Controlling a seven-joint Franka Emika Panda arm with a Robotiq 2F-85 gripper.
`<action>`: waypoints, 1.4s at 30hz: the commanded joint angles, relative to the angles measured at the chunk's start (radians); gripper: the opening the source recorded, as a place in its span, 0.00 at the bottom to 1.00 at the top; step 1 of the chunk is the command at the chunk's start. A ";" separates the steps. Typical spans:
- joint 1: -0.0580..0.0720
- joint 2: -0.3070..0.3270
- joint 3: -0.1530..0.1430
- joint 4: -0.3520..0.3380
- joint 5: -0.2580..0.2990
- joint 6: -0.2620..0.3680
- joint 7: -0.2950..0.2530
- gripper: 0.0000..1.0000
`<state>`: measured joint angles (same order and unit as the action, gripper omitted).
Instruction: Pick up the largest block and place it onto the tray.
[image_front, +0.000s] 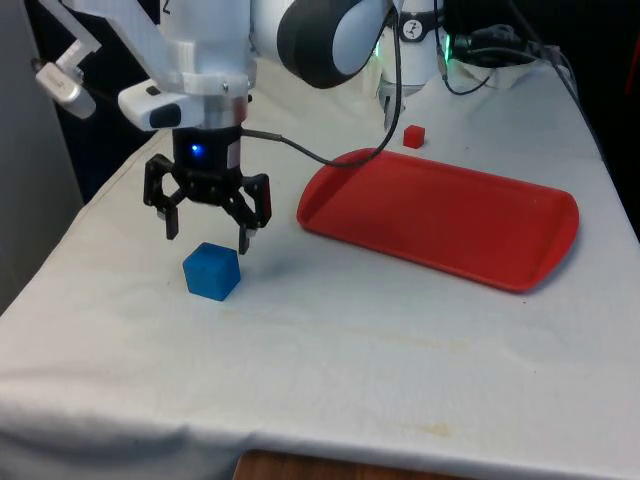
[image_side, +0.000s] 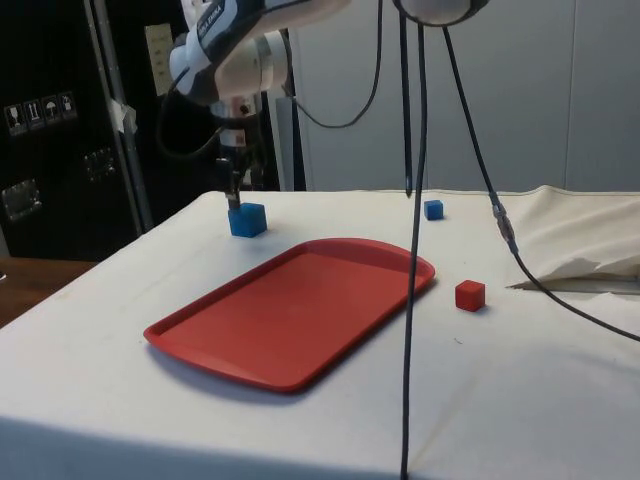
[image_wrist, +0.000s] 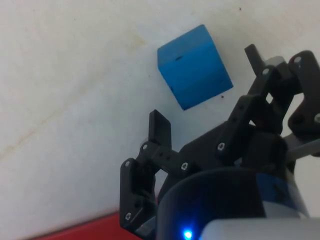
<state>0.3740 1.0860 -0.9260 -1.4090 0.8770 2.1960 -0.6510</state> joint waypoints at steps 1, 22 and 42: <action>-0.012 0.009 0.006 0.016 0.004 -0.003 -0.001 1.00; -0.020 0.071 -0.001 0.047 0.081 0.000 -0.017 1.00; -0.034 0.091 0.003 0.066 0.104 -0.004 -0.024 0.01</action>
<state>0.3510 1.1690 -0.9270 -1.3580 0.9800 2.1960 -0.6750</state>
